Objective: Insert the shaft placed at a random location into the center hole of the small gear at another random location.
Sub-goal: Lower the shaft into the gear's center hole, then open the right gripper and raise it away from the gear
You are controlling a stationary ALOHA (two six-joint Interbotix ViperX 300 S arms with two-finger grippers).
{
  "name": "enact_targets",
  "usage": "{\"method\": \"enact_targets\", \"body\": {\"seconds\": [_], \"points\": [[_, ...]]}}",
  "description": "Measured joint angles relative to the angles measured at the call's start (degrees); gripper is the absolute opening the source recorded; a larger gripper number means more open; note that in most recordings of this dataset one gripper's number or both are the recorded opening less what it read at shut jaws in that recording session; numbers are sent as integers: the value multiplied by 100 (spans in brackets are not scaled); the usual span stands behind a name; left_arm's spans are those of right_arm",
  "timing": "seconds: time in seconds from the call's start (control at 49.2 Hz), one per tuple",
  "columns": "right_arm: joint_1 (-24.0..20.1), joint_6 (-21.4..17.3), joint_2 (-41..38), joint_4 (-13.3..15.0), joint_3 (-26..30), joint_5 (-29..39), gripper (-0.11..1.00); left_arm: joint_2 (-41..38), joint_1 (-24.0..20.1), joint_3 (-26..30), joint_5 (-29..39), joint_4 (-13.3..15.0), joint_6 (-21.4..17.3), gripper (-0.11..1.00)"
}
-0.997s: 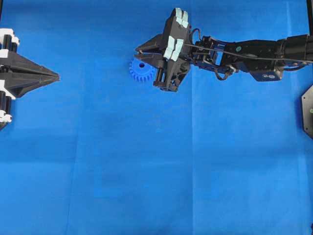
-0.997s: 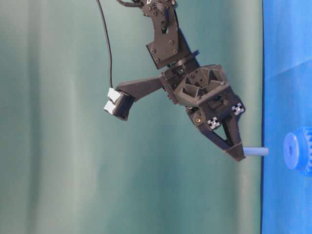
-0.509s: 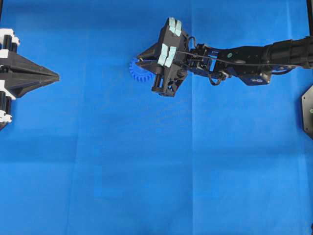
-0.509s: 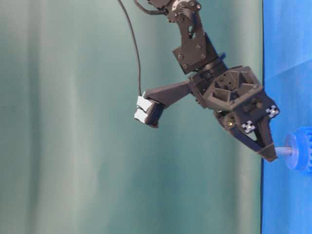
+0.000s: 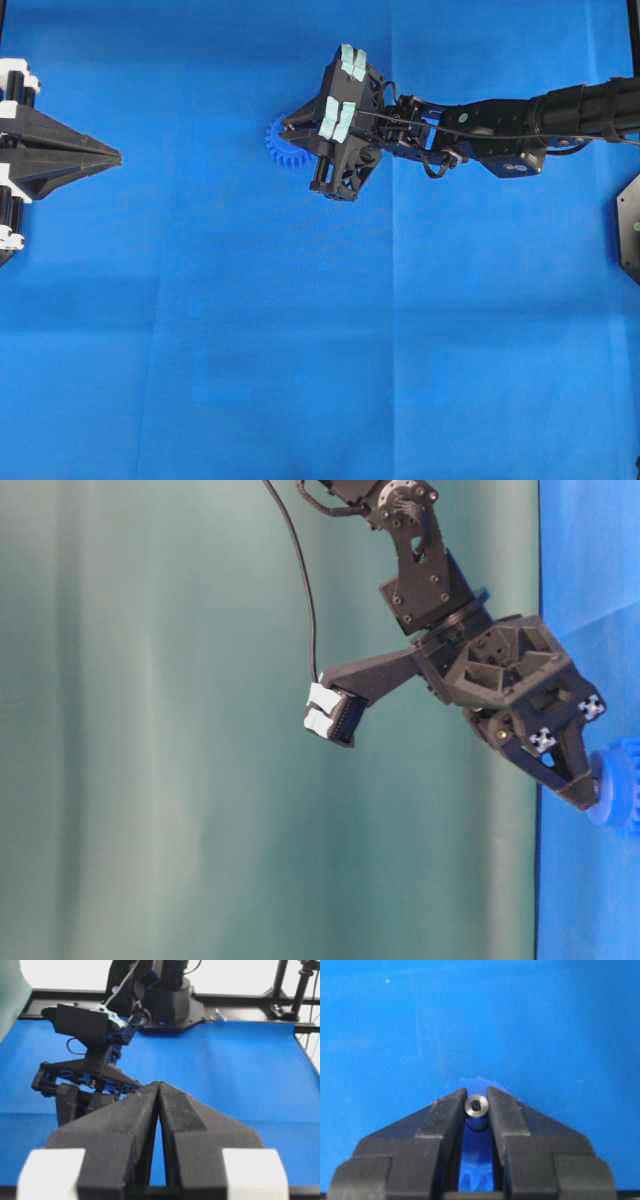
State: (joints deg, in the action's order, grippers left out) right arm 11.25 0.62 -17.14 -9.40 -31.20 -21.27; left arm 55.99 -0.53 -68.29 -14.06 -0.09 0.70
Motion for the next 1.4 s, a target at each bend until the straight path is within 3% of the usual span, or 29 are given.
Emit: {"method": "enact_targets", "body": {"seconds": [0.61,0.712,0.875,0.936,1.119,1.404], "points": [[9,0,-26,0,9,0,7,0,0,0,9,0,9,0],[9,0,-26,9,18,0,23,0,0,0,44,0,0,0],[0,9,-26,0,70,9,70,0,0,0,88,0,9,0],[0,9,-26,0,79,0,81,0,0,0,97,0,0,0],[9,9,-18,9,79,9,74,0,0,0,114,0,0,0],[0,35,483,9,79,255,74,0,0,0,114,0,0,0]]}}
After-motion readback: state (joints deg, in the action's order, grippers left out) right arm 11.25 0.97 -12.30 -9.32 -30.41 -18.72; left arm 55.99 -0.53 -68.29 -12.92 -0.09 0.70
